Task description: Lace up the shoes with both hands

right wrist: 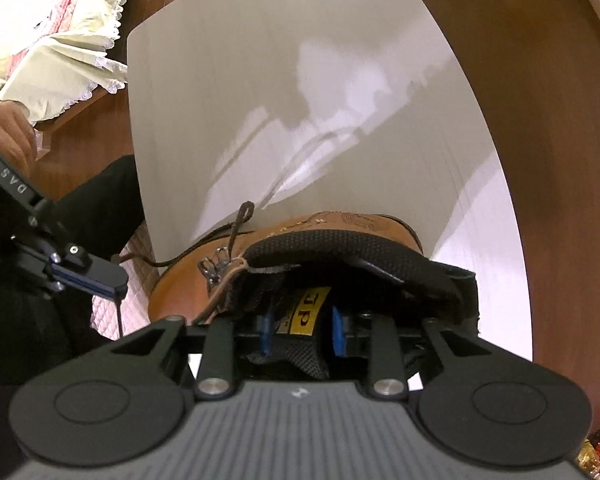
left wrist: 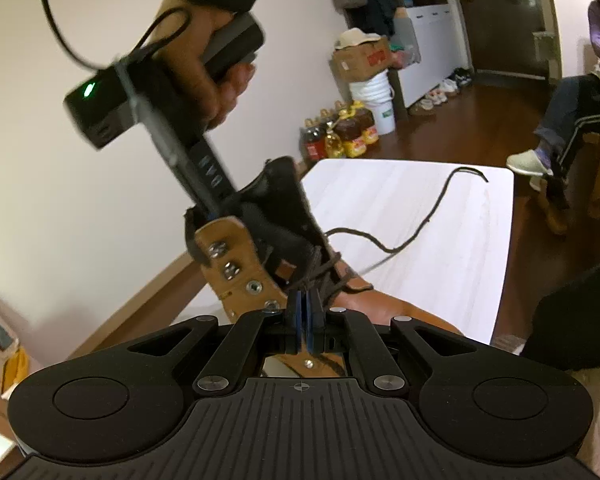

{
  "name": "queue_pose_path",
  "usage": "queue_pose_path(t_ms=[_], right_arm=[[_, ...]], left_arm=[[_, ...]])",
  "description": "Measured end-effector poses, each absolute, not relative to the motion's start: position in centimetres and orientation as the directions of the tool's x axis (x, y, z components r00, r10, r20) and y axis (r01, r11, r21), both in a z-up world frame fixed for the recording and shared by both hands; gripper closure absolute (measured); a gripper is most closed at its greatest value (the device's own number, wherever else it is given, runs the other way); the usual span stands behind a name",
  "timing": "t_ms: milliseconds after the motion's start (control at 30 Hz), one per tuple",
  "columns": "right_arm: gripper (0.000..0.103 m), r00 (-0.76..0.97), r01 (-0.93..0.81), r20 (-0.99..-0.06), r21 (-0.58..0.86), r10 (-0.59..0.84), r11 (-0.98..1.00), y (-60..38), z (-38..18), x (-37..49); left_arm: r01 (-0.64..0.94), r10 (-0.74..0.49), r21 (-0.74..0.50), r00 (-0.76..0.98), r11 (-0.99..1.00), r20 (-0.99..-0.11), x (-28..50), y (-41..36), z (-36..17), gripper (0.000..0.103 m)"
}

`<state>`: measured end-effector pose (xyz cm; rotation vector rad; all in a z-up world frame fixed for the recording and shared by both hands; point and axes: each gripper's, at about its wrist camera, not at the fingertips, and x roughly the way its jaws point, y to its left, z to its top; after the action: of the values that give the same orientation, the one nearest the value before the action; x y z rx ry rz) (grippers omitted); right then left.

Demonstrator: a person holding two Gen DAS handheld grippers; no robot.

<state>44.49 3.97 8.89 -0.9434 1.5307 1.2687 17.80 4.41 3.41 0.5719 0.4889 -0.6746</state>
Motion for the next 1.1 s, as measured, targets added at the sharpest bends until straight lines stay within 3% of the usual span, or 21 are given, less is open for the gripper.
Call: queue_pose_path(t_ms=[367,600,1100], right_arm=[[0.094,-0.193,-0.968,-0.938,0.23,0.288,0.1,-3.1,13.4,39.7],[0.094,-0.208,-0.968,-0.926,0.242,0.316,0.073,-3.2,13.5,40.1],[0.094,-0.236,-0.966,-0.919,0.258,0.317,0.03,-2.2,12.2,40.5]], left_arm=[[0.644,-0.345,0.48,0.745,0.595,-0.571,19.6,2.5,2.1,0.101],[0.574,-0.21,0.599,0.796,0.559,-0.567,20.4,-0.1,0.3,0.101],[0.549,-0.086,0.702,0.811,0.453,-0.578,20.9,-1.7,-1.6,0.101]])
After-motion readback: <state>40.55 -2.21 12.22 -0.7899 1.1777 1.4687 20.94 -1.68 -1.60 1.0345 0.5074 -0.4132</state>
